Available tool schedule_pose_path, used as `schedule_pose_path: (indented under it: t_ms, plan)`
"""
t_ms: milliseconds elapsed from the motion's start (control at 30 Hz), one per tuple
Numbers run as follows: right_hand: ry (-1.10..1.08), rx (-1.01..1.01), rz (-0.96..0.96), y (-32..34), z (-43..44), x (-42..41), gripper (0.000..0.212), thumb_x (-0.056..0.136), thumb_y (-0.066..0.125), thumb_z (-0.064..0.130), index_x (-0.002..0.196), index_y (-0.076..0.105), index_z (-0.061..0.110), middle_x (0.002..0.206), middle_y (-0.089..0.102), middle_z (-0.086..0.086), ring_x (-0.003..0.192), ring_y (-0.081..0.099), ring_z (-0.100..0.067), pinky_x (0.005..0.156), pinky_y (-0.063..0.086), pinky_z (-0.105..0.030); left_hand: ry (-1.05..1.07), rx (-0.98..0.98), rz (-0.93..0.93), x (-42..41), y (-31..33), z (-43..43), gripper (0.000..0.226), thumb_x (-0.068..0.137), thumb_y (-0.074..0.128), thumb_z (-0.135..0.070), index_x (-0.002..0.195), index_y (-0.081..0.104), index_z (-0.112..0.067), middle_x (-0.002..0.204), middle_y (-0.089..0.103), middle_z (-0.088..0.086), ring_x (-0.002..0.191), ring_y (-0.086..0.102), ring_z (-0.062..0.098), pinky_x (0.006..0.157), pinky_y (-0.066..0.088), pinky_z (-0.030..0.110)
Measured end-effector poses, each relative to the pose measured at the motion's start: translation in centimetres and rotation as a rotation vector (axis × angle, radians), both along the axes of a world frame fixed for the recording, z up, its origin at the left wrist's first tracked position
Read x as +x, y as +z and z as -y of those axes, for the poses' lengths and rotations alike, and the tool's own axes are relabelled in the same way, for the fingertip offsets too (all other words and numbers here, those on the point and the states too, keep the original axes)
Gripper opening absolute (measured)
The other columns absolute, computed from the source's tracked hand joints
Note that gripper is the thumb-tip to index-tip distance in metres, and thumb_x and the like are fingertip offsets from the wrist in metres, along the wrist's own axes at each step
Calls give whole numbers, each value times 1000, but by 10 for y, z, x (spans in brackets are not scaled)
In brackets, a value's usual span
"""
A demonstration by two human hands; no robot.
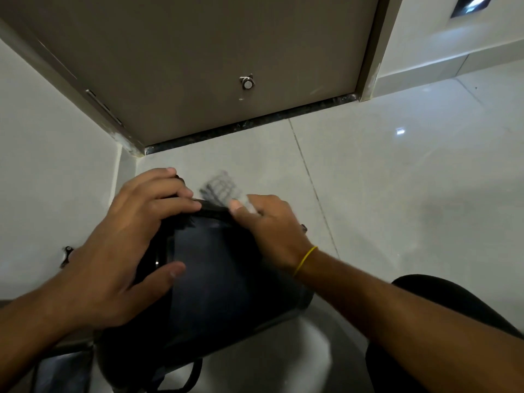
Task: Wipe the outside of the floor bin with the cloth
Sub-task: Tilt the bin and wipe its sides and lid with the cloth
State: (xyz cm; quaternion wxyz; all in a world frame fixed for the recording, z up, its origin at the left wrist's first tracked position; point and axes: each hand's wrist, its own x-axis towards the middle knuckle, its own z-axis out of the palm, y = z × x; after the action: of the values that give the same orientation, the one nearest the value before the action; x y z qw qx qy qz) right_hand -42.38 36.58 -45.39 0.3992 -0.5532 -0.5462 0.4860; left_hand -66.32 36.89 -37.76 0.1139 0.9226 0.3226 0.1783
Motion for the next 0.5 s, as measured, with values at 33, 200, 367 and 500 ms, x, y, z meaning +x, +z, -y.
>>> schedule_pose_path:
  t_ms: [33,200,367,500]
  plan:
    - [29,82,-76,12,7,-11,37,100,54,50,74,69,28,69,62,14,71,56,-8,73,50,-36,-12,-1,-2,3,1,3,58,106,47,-60,153,50,-26,161,47,-8,164,36,33,132,30,46]
    - [53,274,-147,17,26,-12,25,107,59,22,117,78,10,105,81,-8,100,74,-24,93,58,-43,-14,-2,4,13,1,20,60,103,49,-59,150,55,-22,160,47,-9,164,35,34,130,32,55]
    - [-215,-151,177,-37,10,23,38,107,54,41,75,64,21,94,78,-4,93,66,-24,80,39,-31,40,-25,-4,12,0,18,62,96,63,-48,151,49,-23,156,53,-2,164,37,31,124,37,66]
    - [-370,-568,158,-55,-4,42,50,108,50,49,120,75,7,138,71,-24,131,63,-43,111,49,-42,26,-31,13,18,1,8,62,104,52,-58,154,48,-20,160,50,-10,165,37,29,127,37,63]
